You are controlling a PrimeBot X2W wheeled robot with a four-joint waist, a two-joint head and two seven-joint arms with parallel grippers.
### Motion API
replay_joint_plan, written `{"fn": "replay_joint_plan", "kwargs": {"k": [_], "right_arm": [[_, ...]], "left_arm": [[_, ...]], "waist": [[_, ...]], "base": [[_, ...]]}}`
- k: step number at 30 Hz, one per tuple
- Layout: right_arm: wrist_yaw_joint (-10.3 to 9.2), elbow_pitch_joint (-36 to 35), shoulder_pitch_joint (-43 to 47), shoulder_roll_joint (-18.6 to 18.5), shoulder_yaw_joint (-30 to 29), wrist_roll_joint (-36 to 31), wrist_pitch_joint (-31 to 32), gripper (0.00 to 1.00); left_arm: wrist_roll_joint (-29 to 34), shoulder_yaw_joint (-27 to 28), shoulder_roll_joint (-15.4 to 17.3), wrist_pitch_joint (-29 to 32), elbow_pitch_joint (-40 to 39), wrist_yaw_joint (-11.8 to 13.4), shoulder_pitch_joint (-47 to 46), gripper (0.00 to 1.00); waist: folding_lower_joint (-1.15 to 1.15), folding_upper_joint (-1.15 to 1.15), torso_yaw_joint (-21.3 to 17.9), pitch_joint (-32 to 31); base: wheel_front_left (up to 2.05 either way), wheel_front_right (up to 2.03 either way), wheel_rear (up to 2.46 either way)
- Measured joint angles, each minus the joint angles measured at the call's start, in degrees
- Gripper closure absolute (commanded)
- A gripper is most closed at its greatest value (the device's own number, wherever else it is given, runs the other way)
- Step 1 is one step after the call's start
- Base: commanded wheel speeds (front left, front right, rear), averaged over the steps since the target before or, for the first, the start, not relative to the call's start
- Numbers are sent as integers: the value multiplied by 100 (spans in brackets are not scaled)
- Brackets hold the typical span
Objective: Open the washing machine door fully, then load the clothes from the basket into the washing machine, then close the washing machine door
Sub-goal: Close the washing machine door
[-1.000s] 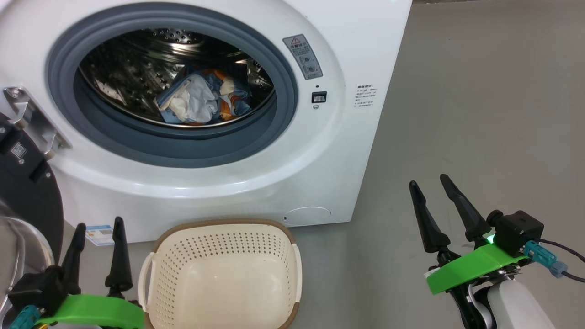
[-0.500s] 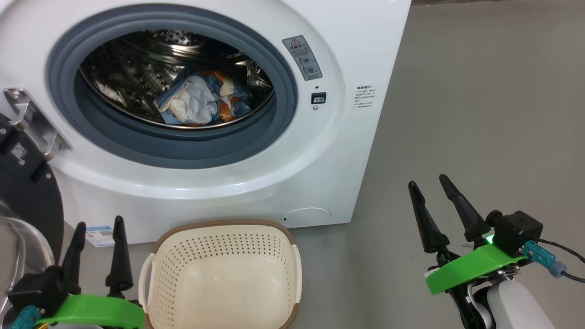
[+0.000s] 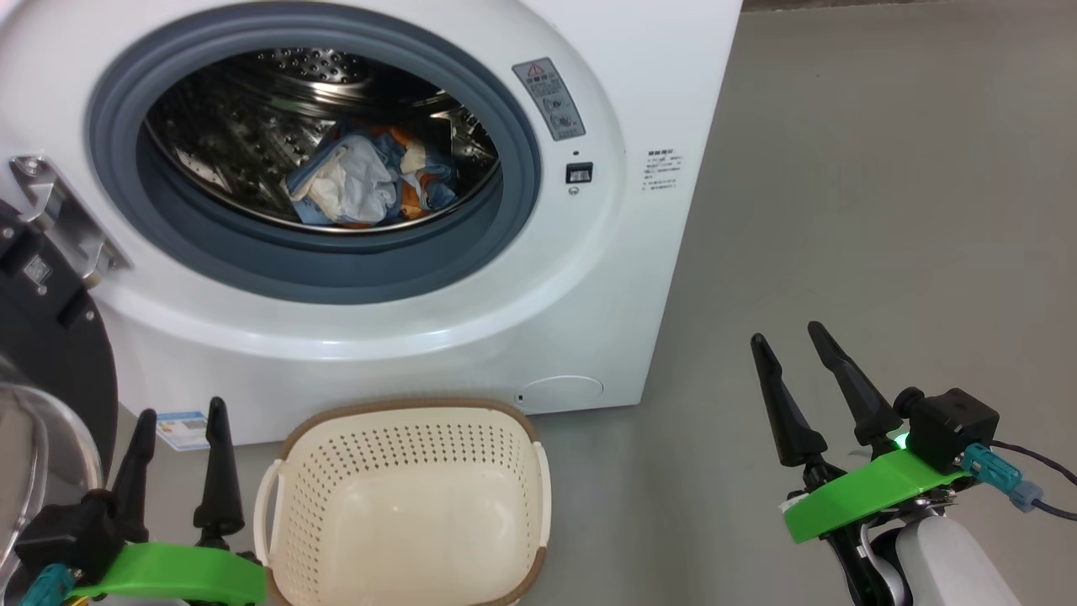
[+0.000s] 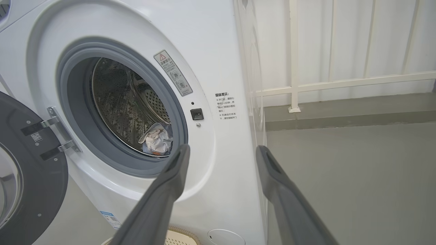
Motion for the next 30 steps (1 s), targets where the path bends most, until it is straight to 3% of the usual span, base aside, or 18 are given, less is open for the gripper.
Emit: {"fn": "replay_joint_plan", "kwargs": {"k": [15,30], "right_arm": [[0,4,16,2,2,0,0,0],[0,8,16,2,10,0,0,0]], "left_arm": [[86,24,-83,0,2,-44,110,0],[86,25,-88,0,11,-52,109,0]], "waist": [[0,0,-21,-83],[0,0,-4,-69]], "base": [[-153,153,0],[-15,15,0]]}}
